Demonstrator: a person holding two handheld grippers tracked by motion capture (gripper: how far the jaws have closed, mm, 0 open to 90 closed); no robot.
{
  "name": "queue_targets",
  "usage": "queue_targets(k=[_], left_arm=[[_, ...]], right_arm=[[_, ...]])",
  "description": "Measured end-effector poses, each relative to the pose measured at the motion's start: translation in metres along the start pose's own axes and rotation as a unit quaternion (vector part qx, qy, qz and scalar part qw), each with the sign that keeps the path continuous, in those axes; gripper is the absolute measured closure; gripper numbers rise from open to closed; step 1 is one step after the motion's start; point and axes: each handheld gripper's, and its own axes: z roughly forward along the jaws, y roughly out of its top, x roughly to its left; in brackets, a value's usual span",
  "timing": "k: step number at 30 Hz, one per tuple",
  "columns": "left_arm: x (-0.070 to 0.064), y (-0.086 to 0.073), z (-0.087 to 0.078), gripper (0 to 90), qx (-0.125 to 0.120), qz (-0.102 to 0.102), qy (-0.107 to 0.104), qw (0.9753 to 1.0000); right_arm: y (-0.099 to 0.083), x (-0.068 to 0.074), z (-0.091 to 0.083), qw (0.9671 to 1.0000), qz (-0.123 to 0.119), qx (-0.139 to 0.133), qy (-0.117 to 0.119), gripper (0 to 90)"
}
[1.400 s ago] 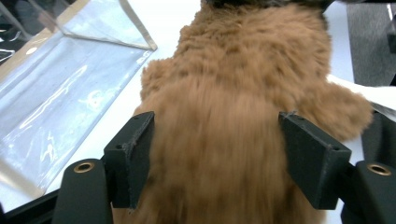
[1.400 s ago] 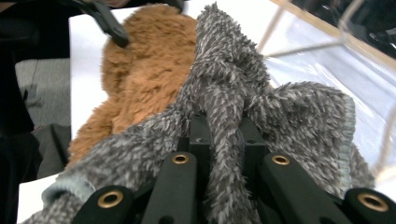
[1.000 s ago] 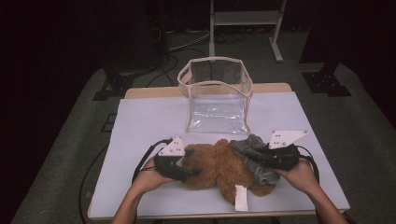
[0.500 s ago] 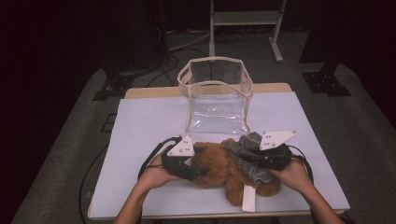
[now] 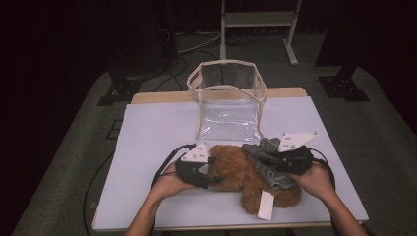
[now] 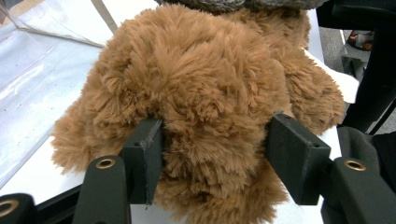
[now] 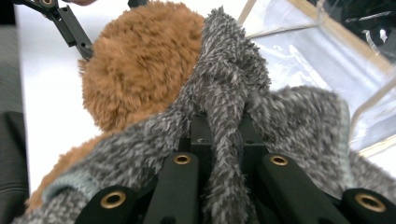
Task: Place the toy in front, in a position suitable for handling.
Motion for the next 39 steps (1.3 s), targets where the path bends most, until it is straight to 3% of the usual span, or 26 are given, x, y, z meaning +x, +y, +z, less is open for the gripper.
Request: queue_targets(k=[2, 7, 10, 17, 23, 29, 36, 39], left_arm=[[0.0, 0.0, 0.002, 39.1, -0.003, -0.001, -0.001, 1.0], [-0.004, 0.005, 0.009, 38.3, 0.008, 0.01, 0.002, 0.9999], [-0.003, 0.002, 0.007, 38.3, 0.0, 0.006, -0.001, 1.0], [-0.004, 0.004, 0.008, 40.0, -0.002, 0.012, -0.005, 0.9999], [-0.006, 0.006, 0.01, 39.8, -0.003, 0.012, -0.005, 0.9999], [-0.01, 0.01, 0.014, 39.8, -0.001, 0.021, -0.01, 0.9997], [-0.008, 0.015, 0.018, 39.6, -0.004, 0.021, -0.011, 0.9997], [-0.009, 0.016, 0.019, 39.6, 0.002, 0.028, -0.012, 0.9995]], right_arm=[[0.012, 0.01, 0.002, 0.9995, -0.028, 0.006, -0.01, 80.9], [0.032, 0.025, 0.021, 0.9984, -0.054, -0.003, 0.017, 80.8], [0.033, 0.025, 0.025, 0.9981, -0.056, -0.01, 0.026, 80.8], [0.016, 0.013, 0.016, 0.9989, -0.028, -0.005, 0.039, 80.8], [0.021, 0.018, 0.016, 0.9979, -0.056, 0.007, 0.032, 80.8], [0.018, 0.006, 0.006, 0.998, -0.046, 0.021, 0.039, 80.7], [0.038, 0.017, 0.005, 0.9959, -0.064, -0.019, 0.061, 80.6], [0.045, 0.025, 0.015, 0.9948, -0.081, -0.012, 0.061, 80.6]])
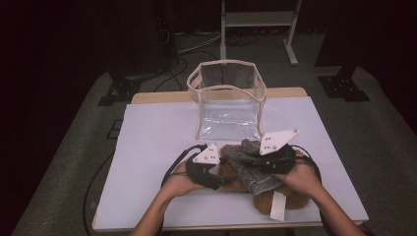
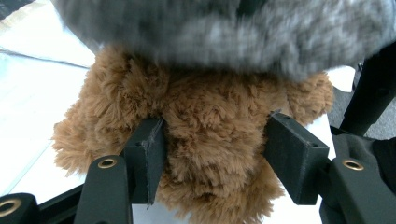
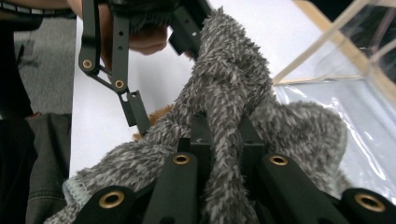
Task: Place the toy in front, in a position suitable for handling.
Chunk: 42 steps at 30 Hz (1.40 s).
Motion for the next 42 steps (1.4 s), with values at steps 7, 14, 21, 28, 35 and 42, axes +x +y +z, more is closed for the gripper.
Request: queue_targets(k=[7, 14, 21, 28, 35, 42], left_arm=[[0.002, -0.002, -0.003, 39.7, -0.003, 0.0, 0.003, 1.0], [0.001, 0.0, -0.001, 39.5, 0.0, 0.001, 0.004, 1.0], [0.001, -0.002, -0.003, 39.1, 0.0, 0.002, 0.002, 1.0], [-0.001, -0.002, -0.005, 38.7, -0.004, 0.003, 0.006, 1.0], [-0.001, -0.002, -0.001, 38.5, -0.002, 0.001, 0.003, 1.0], [-0.002, -0.005, -0.003, 37.8, -0.008, -0.002, -0.004, 1.0]], right_arm=[[-0.016, -0.003, -0.002, 0.9998, 0.011, 0.017, 0.001, 80.6], [-0.007, 0.002, 0.004, 0.9998, -0.005, 0.021, 0.005, 80.5], [0.007, 0.007, 0.028, 0.9992, -0.019, 0.015, 0.03, 80.4], [-0.011, 0.004, 0.006, 0.9995, -0.005, 0.022, 0.022, 80.3], [-0.008, 0.006, 0.007, 0.9995, -0.008, 0.023, 0.019, 80.3], [0.002, 0.0, 0.018, 0.9995, -0.013, 0.017, 0.023, 80.4]])
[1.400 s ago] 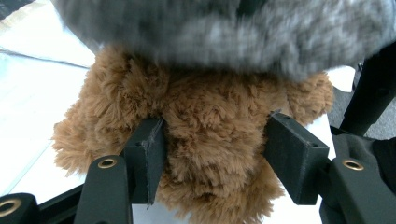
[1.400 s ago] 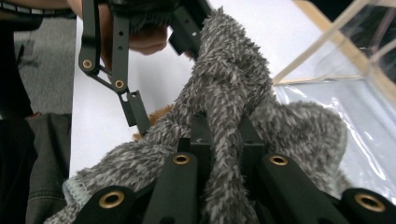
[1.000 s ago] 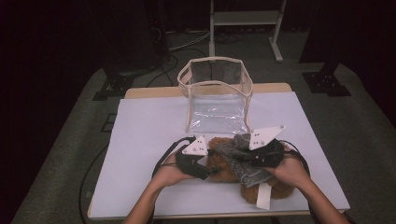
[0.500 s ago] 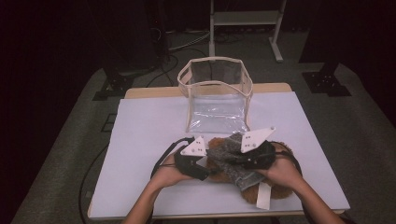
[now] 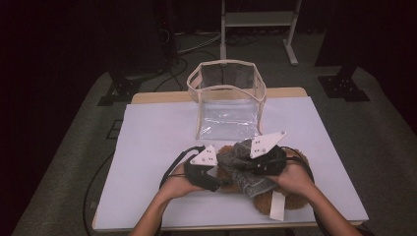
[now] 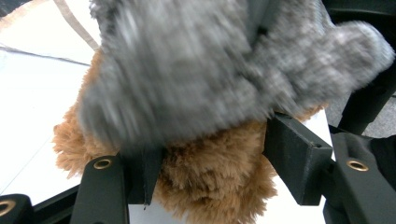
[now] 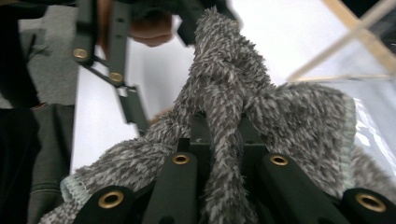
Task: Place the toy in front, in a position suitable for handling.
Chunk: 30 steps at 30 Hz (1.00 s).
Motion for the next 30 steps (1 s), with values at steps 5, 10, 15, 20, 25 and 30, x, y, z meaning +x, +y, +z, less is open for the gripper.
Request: queue_targets(k=[5, 10, 15, 20, 25, 30], left_arm=[[-0.004, 0.002, 0.0, 37.8, 0.004, 0.009, -0.006, 0.9999], [-0.003, 0.002, -0.003, 37.7, 0.006, 0.008, -0.008, 0.9999], [0.001, 0.002, -0.008, 37.3, -0.008, 0.002, 0.004, 1.0], [0.003, 0.001, -0.006, 34.7, -0.007, -0.008, 0.021, 0.9997], [-0.001, -0.003, 0.004, 37.9, -0.003, -0.008, 0.0, 1.0], [-0.002, 0.0, 0.002, 37.8, -0.005, -0.003, -0.003, 1.0]], right_arm=[[-0.011, -0.015, -0.016, 0.9992, 0.029, -0.004, -0.026, 80.2], [-0.018, -0.013, -0.018, 0.9994, 0.031, 0.001, -0.017, 80.4], [-0.026, -0.004, -0.02, 0.9994, 0.032, 0.006, -0.01, 80.5], [-0.032, 0.002, -0.021, 0.9993, 0.037, 0.007, -0.006, 80.5], [-0.032, 0.005, -0.021, 0.9991, 0.04, 0.013, -0.001, 80.4], [-0.015, 0.002, -0.016, 0.9994, 0.031, 0.011, -0.005, 80.3]])
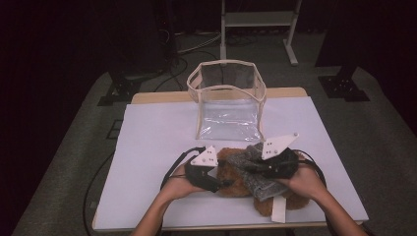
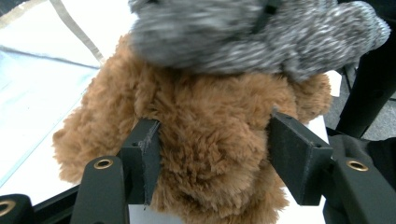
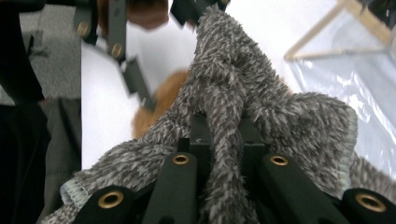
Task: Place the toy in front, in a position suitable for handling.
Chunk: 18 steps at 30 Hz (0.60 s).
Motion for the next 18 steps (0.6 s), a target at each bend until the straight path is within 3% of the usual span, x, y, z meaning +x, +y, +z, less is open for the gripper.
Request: queue_targets(k=[4, 7, 11, 16, 18], left_arm=[[-0.002, 0.0, -0.001, 37.8, 0.002, 0.004, -0.002, 1.0], [-0.003, -0.001, -0.002, 38.3, -0.001, 0.005, -0.004, 1.0], [-0.003, 0.0, -0.004, 38.5, -0.001, 0.011, -0.003, 0.9999], [-0.002, 0.002, -0.007, 39.6, -0.015, 0.004, 0.008, 0.9998], [-0.003, 0.002, -0.004, 41.0, -0.012, 0.004, 0.001, 0.9999]], right_arm=[[0.015, -0.007, 0.009, 0.9999, -0.007, -0.008, 0.011, 80.3], [0.017, -0.015, 0.009, 0.9999, -0.004, -0.003, 0.01, 80.3], [0.004, -0.024, 0.0, 0.9998, 0.016, 0.009, 0.001, 80.4], [-0.018, -0.018, -0.01, 0.999, 0.044, 0.001, 0.012, 80.5], [-0.023, -0.015, -0.011, 0.9985, 0.051, -0.006, 0.019, 80.5]])
